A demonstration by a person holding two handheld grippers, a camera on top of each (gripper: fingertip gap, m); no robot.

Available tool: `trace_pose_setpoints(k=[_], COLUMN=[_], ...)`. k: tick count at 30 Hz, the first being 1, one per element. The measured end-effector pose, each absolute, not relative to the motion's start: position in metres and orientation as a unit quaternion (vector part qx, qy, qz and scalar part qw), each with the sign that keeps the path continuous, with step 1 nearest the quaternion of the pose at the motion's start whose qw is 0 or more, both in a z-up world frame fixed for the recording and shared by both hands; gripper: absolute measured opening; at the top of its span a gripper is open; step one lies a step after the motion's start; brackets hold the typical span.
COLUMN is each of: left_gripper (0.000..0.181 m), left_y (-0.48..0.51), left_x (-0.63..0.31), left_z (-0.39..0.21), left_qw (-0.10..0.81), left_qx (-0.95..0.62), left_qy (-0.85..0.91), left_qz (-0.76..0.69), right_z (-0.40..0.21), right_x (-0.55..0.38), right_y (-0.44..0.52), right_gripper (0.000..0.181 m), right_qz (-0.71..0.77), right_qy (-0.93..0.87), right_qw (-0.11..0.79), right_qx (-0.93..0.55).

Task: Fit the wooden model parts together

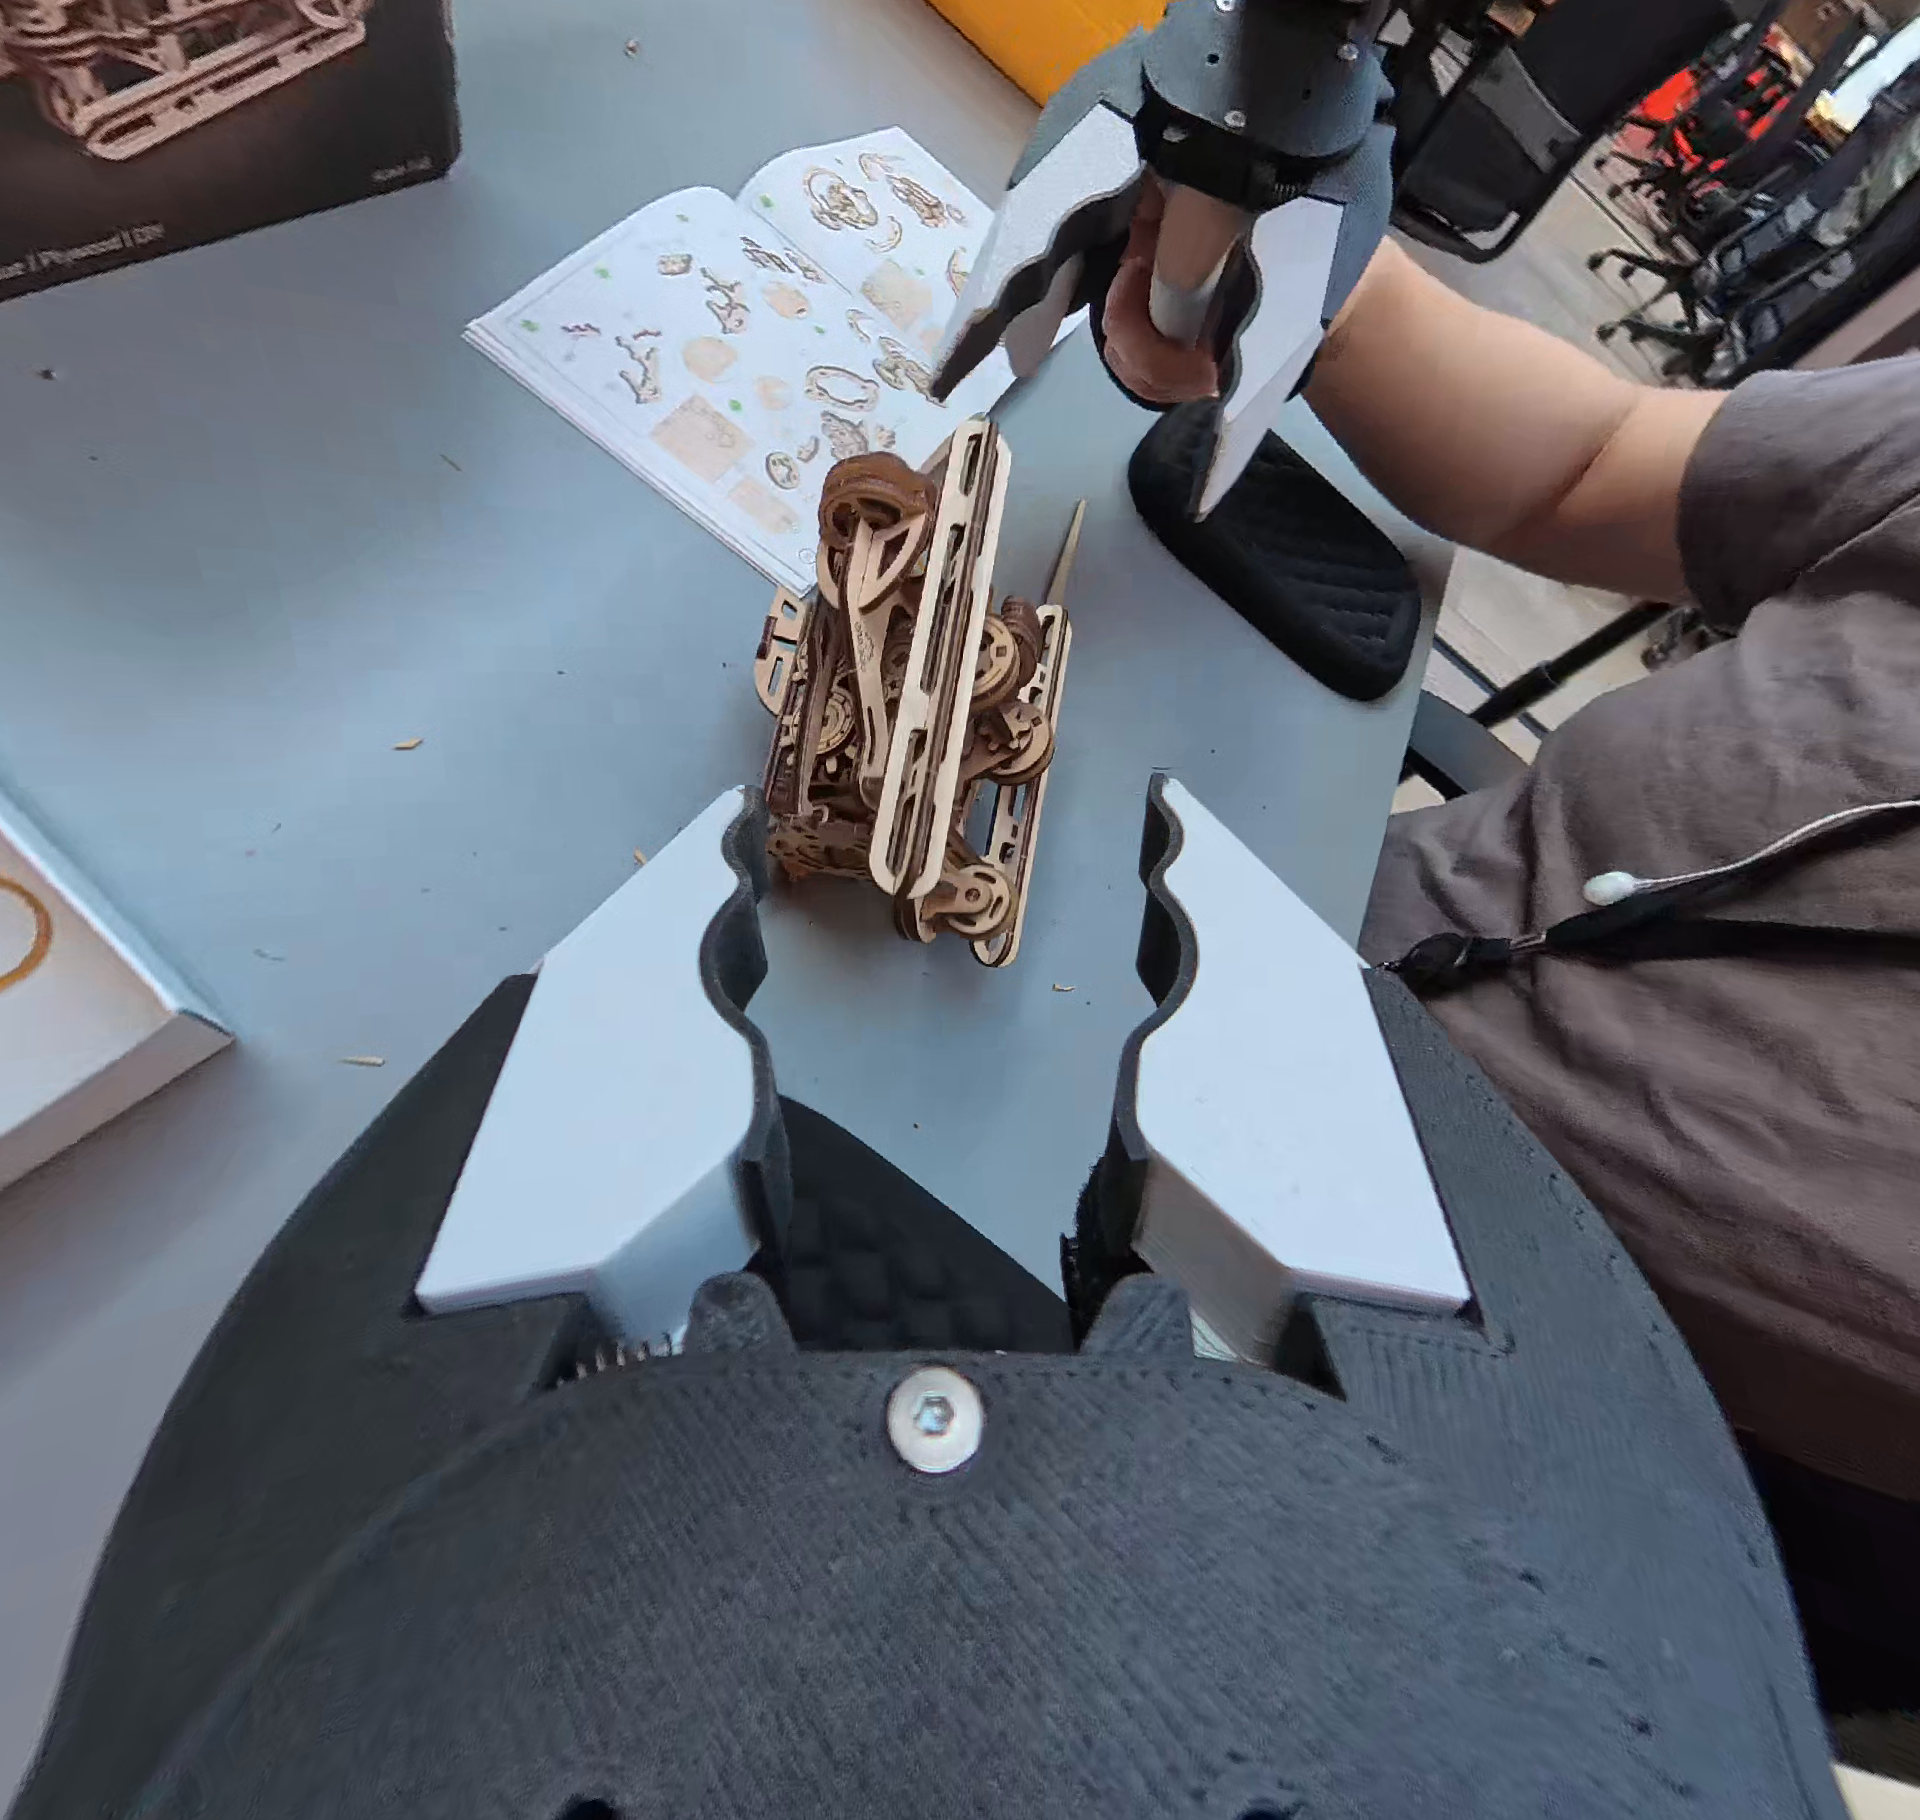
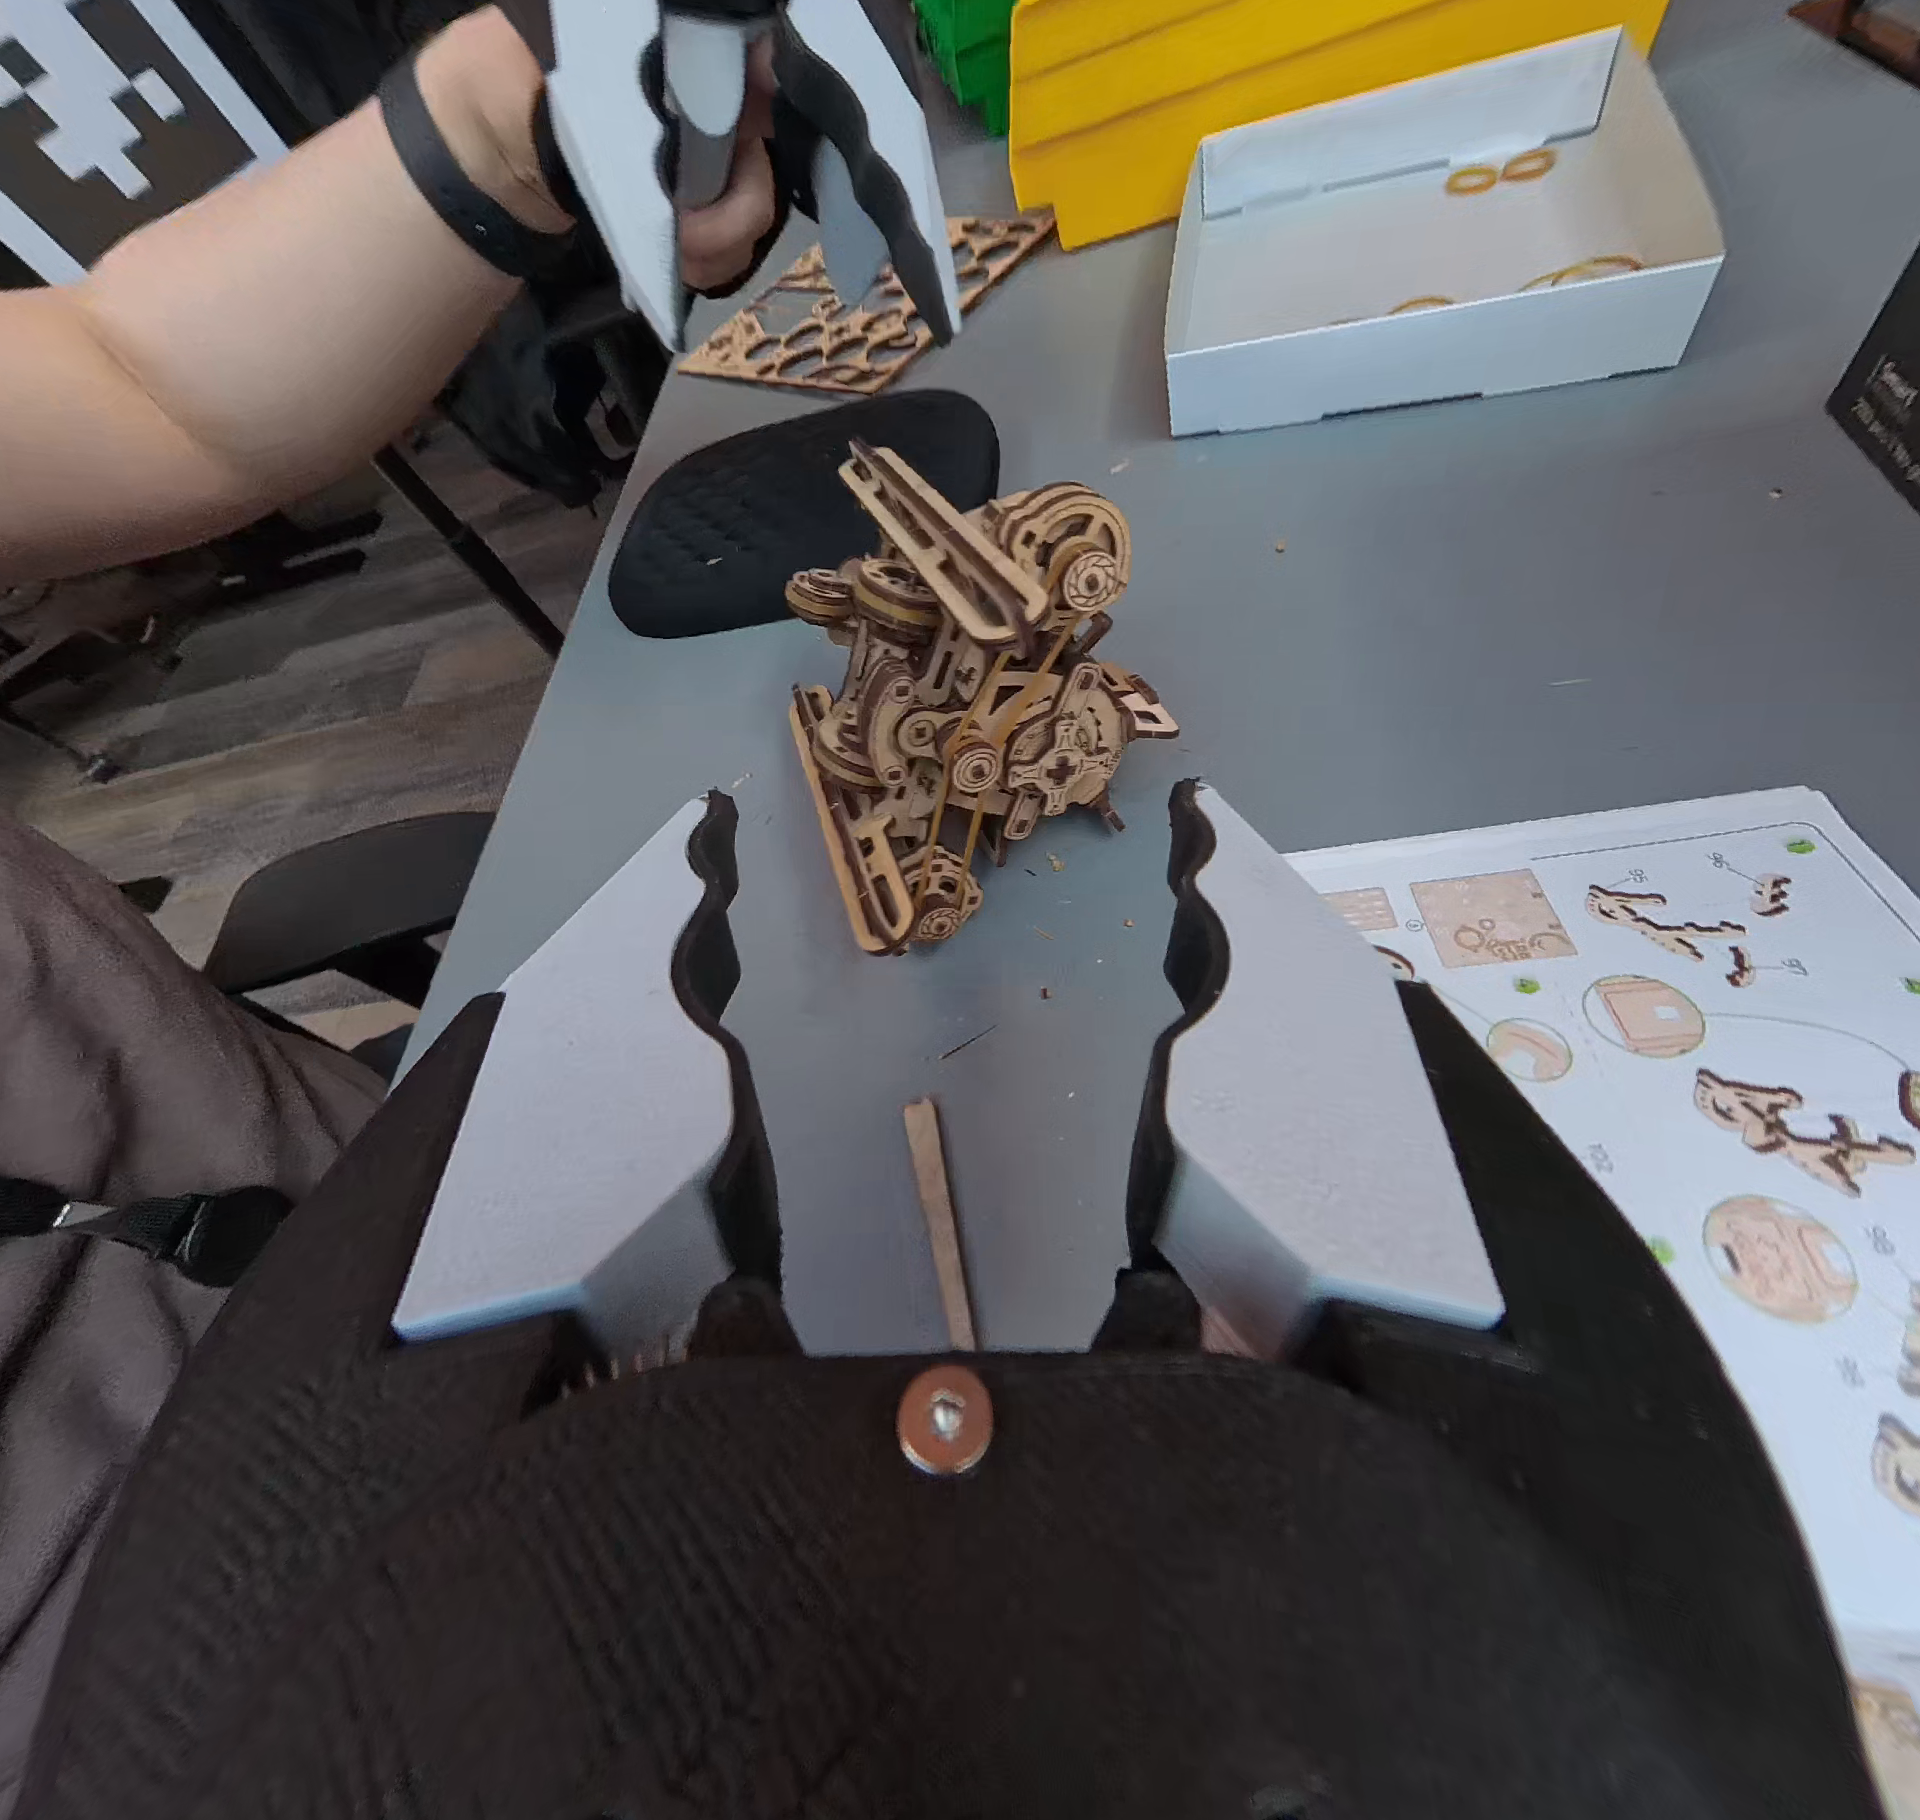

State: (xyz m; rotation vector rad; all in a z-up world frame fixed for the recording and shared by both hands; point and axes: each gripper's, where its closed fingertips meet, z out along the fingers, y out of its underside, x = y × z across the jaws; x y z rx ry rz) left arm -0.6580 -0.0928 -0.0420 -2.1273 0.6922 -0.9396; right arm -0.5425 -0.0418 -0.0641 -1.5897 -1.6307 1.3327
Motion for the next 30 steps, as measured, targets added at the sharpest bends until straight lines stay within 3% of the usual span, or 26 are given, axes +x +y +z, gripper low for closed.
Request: trace_pose_setpoints(k=[3, 8, 11, 17, 30], left_gripper=[0.069, 0.071, 0.070, 0.068, 0.062], left_y=[-0.086, -0.096, -0.108, -0.151, -0.200], left_x=[-0.649, -0.636, -0.632, -0.634, -0.628], left_z=[-0.036, -0.033, -0.027, -0.019, -0.027], left_qw=[0.344, 0.421, 0.463, 0.558, 0.654], left_qx=[-0.811, -0.776, -0.762, -0.741, -0.708], left_qy=[0.282, 0.287, 0.248, 0.143, 0.071], left_qz=[-0.380, -0.372, -0.379, -0.346, -0.257], right_z=[-0.047, -0.064, -0.060, -0.056, -0.039], right_x=[-0.500, -0.404, -0.367, -0.349, -0.356], right_y=[-0.049, 0.004, 0.026, 0.043, 0.028], right_gripper=[0.081, 0.071, 0.061, 0.066, 0.058], right_qz=[0.503, 0.336, 0.320, 0.240, 0.185], right_qy=[-0.566, -0.526, -0.465, -0.469, -0.494], right_qw=[0.323, 0.510, 0.587, 0.638, 0.660], right_qx=[-0.567, -0.592, -0.580, -0.562, -0.535])
